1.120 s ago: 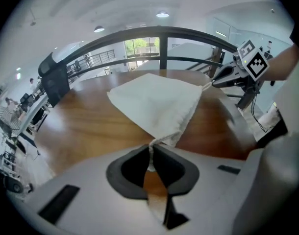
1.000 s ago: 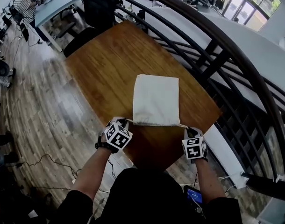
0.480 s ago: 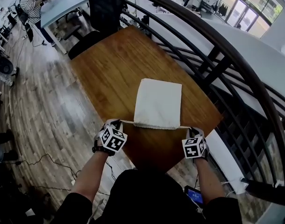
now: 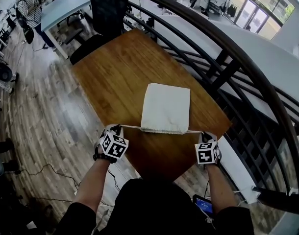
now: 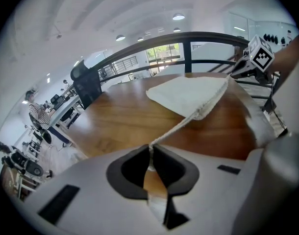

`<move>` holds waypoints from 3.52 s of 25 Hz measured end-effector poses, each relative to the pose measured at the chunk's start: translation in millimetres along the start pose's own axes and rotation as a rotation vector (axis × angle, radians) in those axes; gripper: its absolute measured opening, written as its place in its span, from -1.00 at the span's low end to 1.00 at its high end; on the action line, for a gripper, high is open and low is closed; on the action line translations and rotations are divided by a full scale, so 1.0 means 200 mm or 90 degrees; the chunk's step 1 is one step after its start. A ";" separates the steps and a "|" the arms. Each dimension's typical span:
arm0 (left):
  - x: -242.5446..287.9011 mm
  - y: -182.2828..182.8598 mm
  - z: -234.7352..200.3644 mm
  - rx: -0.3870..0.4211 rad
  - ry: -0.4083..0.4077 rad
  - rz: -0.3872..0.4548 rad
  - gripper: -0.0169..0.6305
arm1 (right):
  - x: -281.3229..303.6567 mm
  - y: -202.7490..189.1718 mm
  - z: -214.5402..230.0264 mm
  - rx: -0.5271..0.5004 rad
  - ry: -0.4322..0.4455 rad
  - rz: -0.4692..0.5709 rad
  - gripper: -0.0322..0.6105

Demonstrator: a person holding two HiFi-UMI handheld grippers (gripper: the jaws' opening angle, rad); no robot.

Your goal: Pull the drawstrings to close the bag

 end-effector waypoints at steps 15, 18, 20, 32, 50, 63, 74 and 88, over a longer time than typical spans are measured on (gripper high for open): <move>-0.02 -0.03 -0.05 -0.020 0.035 0.003 -0.84 | -0.02 -0.01 0.08 0.010 -0.042 0.014 -0.82; -0.03 -0.04 -0.06 -0.045 0.043 0.004 -0.84 | -0.03 -0.02 0.11 0.041 -0.054 0.014 -0.82; -0.04 -0.06 -0.08 -0.054 0.051 0.013 -0.84 | -0.03 -0.04 0.15 0.081 -0.059 0.011 -0.82; -0.08 -0.04 -0.11 -0.093 0.095 0.031 -0.84 | -0.08 0.00 0.17 0.109 -0.102 0.052 -0.82; -0.14 -0.08 -0.22 -0.125 0.141 0.036 -0.84 | -0.11 -0.04 0.25 0.110 -0.157 0.063 -0.82; -0.09 -0.15 -0.24 -0.139 0.118 0.014 -0.84 | -0.08 -0.09 0.28 0.112 -0.143 0.061 -0.81; -0.09 -0.10 -0.16 -0.169 0.110 0.022 -0.84 | -0.10 -0.04 0.29 0.140 -0.146 0.054 -0.82; -0.07 -0.10 0.32 -0.124 -0.042 0.016 -0.84 | -0.05 -0.30 -0.25 0.109 0.029 -0.061 -0.82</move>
Point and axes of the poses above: the fingertips, and each gripper's own axes: x forward along the fingers, z to its right, y out of its top, the point moved 8 cm from there along -x, backward along the fingers, and after that the axes turned 11 degrees about x, right-handed, at the moved point
